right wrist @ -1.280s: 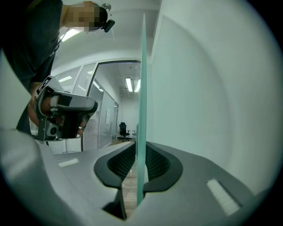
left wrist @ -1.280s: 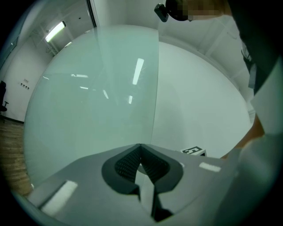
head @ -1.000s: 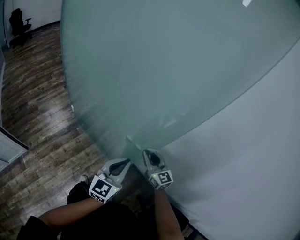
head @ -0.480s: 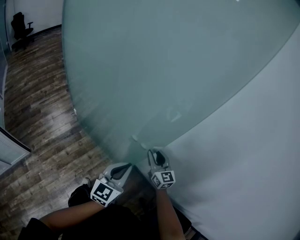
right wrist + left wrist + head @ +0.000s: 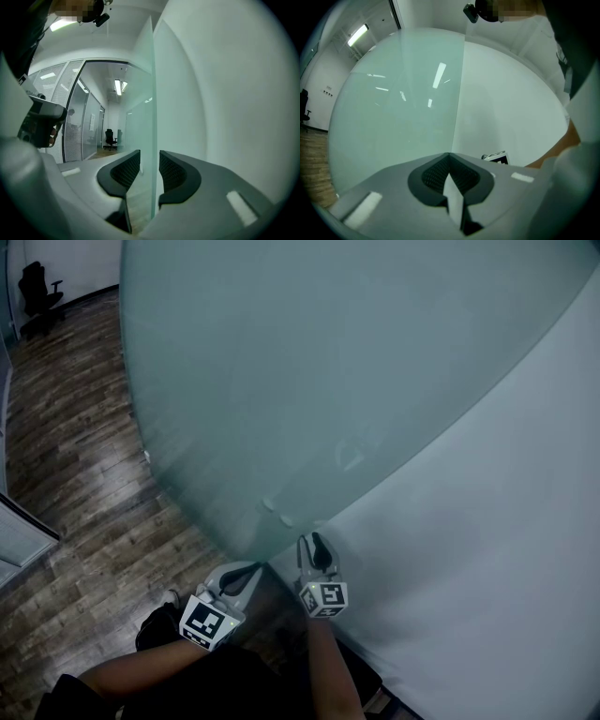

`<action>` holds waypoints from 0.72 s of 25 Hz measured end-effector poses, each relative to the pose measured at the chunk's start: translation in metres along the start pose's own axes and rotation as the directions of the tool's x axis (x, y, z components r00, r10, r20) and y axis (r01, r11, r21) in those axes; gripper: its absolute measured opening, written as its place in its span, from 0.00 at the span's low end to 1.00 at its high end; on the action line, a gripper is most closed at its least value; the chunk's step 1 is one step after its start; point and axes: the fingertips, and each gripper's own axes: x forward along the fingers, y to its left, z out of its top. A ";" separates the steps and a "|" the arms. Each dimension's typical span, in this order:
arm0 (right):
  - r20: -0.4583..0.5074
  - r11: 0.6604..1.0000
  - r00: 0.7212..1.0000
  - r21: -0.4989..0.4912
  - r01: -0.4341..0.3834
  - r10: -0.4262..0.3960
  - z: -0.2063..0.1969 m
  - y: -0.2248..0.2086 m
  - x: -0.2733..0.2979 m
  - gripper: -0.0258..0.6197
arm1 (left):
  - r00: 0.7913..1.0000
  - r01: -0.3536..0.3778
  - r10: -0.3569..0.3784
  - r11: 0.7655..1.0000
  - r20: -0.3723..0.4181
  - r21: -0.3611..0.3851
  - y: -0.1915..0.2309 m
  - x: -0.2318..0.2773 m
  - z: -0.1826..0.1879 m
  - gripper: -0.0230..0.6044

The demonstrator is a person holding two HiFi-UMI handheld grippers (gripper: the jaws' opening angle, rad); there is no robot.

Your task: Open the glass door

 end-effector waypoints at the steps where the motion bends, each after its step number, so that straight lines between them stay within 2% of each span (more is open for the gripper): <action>1: 0.011 1.000 1.000 -0.002 0.007 -0.006 0.002 0.001 -0.002 0.21 | 1.000 -0.001 0.001 1.000 0.000 0.001 0.000 0.000 -0.001 0.04; 6: 0.032 0.999 0.999 -0.045 0.024 -0.022 0.019 0.007 -0.001 0.20 | 1.000 0.005 -0.005 1.000 -0.006 -0.002 -0.005 -0.001 -0.002 0.04; 10: 0.023 0.998 0.999 -0.034 0.049 -0.049 0.019 -0.004 0.006 0.20 | 1.000 0.012 -0.012 1.000 -0.004 0.003 -0.005 0.002 0.000 0.04; 18: 0.005 0.998 1.000 -0.064 -0.024 0.024 0.024 0.001 0.008 0.14 | 1.000 0.019 -0.018 1.000 -0.012 0.017 -0.006 0.015 0.003 0.04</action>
